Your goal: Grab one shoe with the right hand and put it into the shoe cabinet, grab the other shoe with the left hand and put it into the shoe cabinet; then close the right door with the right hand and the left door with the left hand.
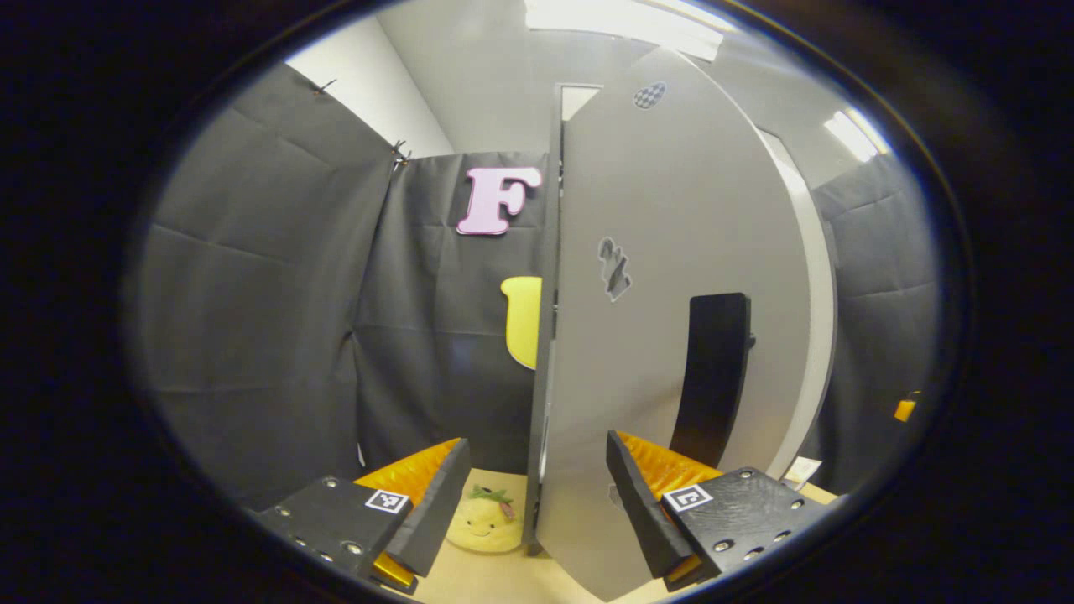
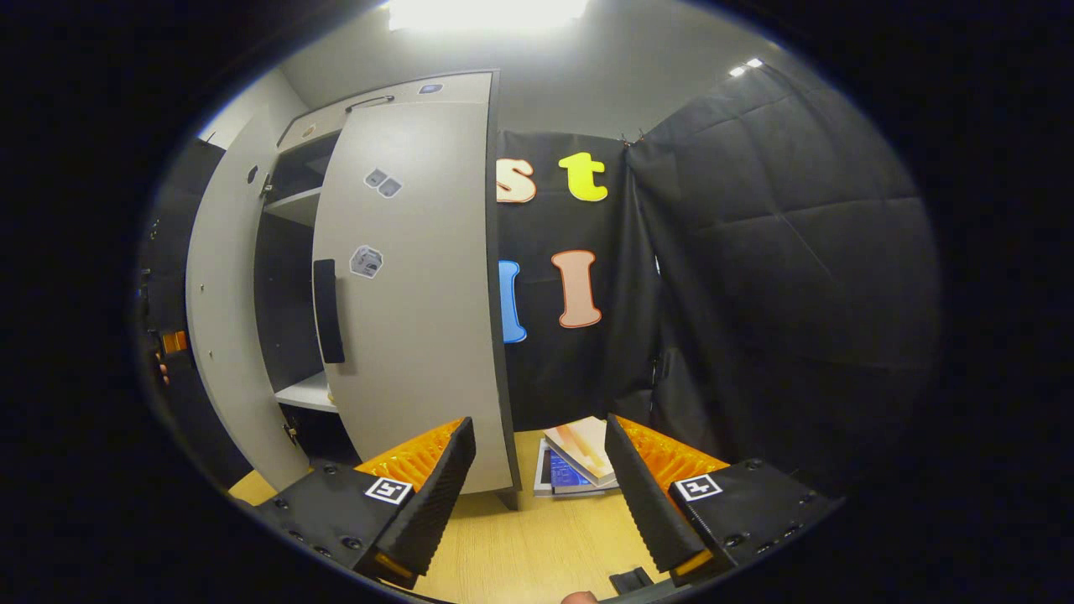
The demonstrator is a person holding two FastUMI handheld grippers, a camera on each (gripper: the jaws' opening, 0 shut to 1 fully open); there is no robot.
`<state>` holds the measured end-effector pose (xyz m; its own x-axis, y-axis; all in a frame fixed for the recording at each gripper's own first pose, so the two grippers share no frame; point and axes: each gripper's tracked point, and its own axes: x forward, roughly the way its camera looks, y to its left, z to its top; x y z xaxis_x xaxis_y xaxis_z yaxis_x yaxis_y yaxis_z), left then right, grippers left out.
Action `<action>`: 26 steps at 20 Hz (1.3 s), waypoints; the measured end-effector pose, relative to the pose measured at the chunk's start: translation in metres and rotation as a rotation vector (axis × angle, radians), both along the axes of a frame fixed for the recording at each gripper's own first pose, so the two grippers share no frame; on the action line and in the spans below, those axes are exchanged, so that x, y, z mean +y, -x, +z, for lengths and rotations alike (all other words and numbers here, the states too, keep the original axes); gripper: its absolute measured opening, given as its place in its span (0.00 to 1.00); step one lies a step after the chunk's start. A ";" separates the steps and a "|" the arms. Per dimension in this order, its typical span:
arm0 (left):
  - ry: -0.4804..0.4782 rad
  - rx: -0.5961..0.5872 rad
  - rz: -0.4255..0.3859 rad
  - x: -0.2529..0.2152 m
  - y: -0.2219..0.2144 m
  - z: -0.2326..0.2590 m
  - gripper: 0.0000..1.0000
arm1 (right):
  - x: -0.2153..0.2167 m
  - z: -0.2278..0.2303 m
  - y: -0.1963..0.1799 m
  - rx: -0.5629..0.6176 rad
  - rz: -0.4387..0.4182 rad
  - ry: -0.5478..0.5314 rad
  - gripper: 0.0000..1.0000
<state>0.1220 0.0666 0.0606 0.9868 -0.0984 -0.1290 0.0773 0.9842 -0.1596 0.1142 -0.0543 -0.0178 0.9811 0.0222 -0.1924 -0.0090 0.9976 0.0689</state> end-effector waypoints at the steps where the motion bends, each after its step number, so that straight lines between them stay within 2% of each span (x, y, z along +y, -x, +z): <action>1: 0.000 -0.002 -0.011 -0.012 -0.003 -0.001 0.94 | -0.005 -0.001 0.003 0.000 -0.005 0.004 0.98; 7: -0.005 -0.002 -0.085 -0.085 -0.031 -0.003 0.94 | -0.035 -0.001 0.011 0.005 -0.043 -0.009 0.98; 12: -0.039 -0.003 -0.056 -0.094 -0.029 -0.005 0.94 | -0.048 -0.001 0.016 0.000 -0.039 -0.001 0.98; 15: -0.032 -0.010 -0.044 -0.093 -0.005 -0.002 0.94 | -0.047 0.001 0.013 -0.007 -0.004 -0.009 0.98; 20: -0.090 -0.047 -0.022 -0.088 0.055 0.022 0.93 | -0.035 0.007 0.007 -0.029 0.089 -0.009 0.98; 26: -0.126 -0.084 -0.016 -0.093 0.132 0.031 0.93 | -0.005 0.004 0.021 -0.047 0.178 0.008 0.98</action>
